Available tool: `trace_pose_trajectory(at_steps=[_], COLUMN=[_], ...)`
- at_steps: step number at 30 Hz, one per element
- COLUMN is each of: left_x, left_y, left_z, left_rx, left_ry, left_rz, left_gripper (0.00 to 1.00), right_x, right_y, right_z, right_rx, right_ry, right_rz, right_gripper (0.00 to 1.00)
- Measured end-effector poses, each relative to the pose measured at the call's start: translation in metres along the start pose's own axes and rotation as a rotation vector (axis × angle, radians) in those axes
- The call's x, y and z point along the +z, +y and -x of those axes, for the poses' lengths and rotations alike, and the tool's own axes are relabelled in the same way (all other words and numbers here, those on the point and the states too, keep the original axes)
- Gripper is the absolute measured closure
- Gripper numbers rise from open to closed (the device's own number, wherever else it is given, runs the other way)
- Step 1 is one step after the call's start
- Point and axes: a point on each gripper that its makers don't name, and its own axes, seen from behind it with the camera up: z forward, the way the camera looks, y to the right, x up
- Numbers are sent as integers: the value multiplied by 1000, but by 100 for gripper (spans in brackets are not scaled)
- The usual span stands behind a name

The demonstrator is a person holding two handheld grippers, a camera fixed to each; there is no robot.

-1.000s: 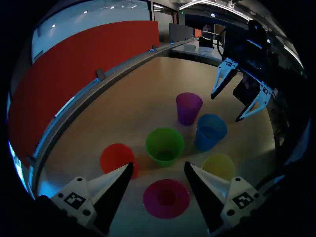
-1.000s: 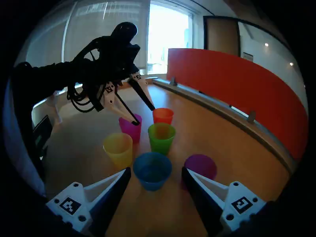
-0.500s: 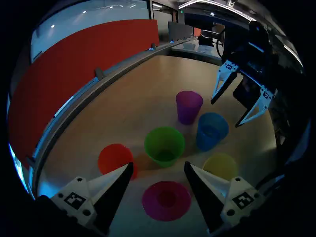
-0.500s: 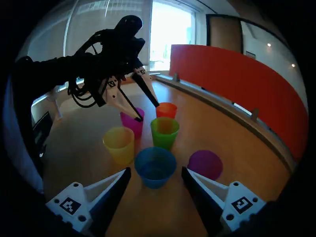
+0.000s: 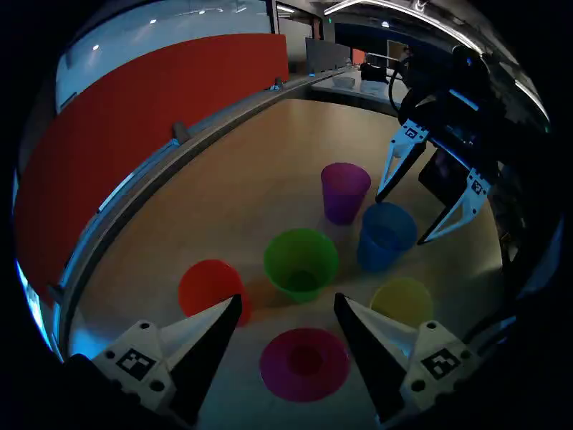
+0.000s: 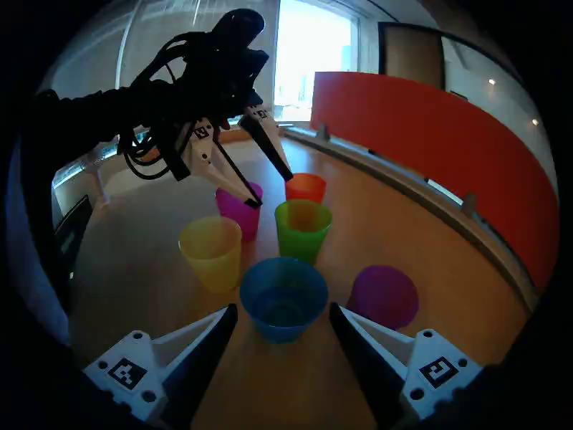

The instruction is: Pour water

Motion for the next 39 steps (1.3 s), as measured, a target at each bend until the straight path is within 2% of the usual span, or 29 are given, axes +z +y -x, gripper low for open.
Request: trace_pose_trajectory(at_steps=[9,16,18,20,33,39], left_x=[1,3,3,3,4,5], left_y=[1,1,1,2,2,2], left_z=[0,1,2,2,-1,-2], left_rx=[6,6,7,6,5,4], left_ry=[0,-2,-2,-2,4,6], left_rz=[1,-1,0,0,1,1], left_gripper=[4,4,4,4,4,4], right_x=[21,30,31,32,28,16], right_y=[1,1,1,1,5,5], right_z=[0,-1,-1,0,-2,-19], right_rx=[-8,-6,-7,-7,-3,4], right_ry=[6,15,14,14,20,63], right_rz=[-5,-11,-11,-10,8,12], right_gripper=[1,1,4,7,9,9])
